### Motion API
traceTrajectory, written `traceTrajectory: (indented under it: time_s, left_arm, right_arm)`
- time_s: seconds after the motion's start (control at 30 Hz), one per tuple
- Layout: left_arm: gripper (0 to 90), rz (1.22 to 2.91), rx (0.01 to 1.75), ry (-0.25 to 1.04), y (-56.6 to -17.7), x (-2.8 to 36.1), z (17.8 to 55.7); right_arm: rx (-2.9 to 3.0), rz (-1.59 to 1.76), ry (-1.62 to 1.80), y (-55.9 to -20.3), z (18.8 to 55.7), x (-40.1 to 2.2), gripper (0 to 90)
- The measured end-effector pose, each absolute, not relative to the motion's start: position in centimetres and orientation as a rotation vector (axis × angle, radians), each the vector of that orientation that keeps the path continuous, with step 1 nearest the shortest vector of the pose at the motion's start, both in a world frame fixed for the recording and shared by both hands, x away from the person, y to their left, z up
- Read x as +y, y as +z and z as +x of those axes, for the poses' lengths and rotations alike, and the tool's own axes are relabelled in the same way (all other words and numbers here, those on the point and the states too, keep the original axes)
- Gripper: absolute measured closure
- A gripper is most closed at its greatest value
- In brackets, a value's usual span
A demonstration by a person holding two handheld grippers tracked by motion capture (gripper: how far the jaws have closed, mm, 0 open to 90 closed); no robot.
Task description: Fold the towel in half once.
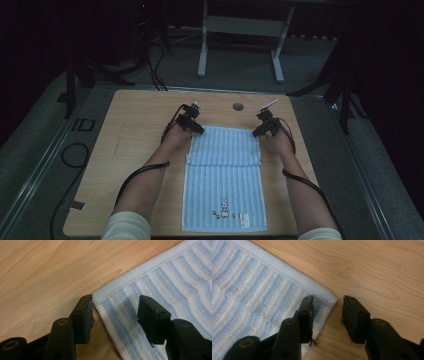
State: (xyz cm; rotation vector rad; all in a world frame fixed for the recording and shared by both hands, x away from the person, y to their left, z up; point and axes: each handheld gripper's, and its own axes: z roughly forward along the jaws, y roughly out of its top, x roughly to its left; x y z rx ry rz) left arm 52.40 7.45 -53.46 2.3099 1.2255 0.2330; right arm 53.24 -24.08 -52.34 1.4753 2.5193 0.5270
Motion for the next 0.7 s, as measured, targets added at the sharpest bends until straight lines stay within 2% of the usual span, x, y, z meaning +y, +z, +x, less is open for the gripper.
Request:
traceTrajectory:
  time_s: [0.13, 0.23, 0.3, 0.33, 0.37, 0.4, 0.5, 0.7]
  left_arm:
    - [49.1, 2.297, 1.220, 0.244, -53.6, 7.3, 52.8]
    - [55.9, 2.303, 1.204, 0.270, -53.6, 7.1, 52.9]
    - [64.8, 2.309, 1.175, 0.261, -53.6, 6.9, 52.9]
    - [72.4, 2.309, 1.175, 0.261, -53.6, 6.9, 52.9]
    - [72.4, 2.309, 1.175, 0.261, -53.6, 6.9, 52.9]
    - [83.3, 2.288, 1.152, 0.210, -53.2, 6.9, 52.9]
    - [83.8, 2.251, 1.138, 0.216, -52.4, 7.1, 52.7]
    - [83.7, 2.158, 1.081, 0.294, -46.6, 8.4, 52.1]
  right_arm:
    - [2.536, 1.427, 0.508, -52.3, 53.1, -23.5, 71.6]
    - [2.564, 1.402, 0.492, -52.3, 53.0, -23.1, 81.6]
    - [2.567, 1.384, 0.468, -52.2, 53.0, -22.8, 82.9]
    - [2.567, 1.384, 0.468, -52.2, 53.0, -22.8, 82.9]
    - [2.575, 1.378, 0.461, -52.2, 53.0, -22.7, 82.9]
    - [2.572, 1.385, 0.473, -52.0, 53.1, -22.7, 83.5]
    - [2.561, 1.379, 0.503, -51.1, 53.3, -22.8, 83.7]
    - [2.495, 1.340, 0.612, -46.7, 53.7, -22.6, 83.7]
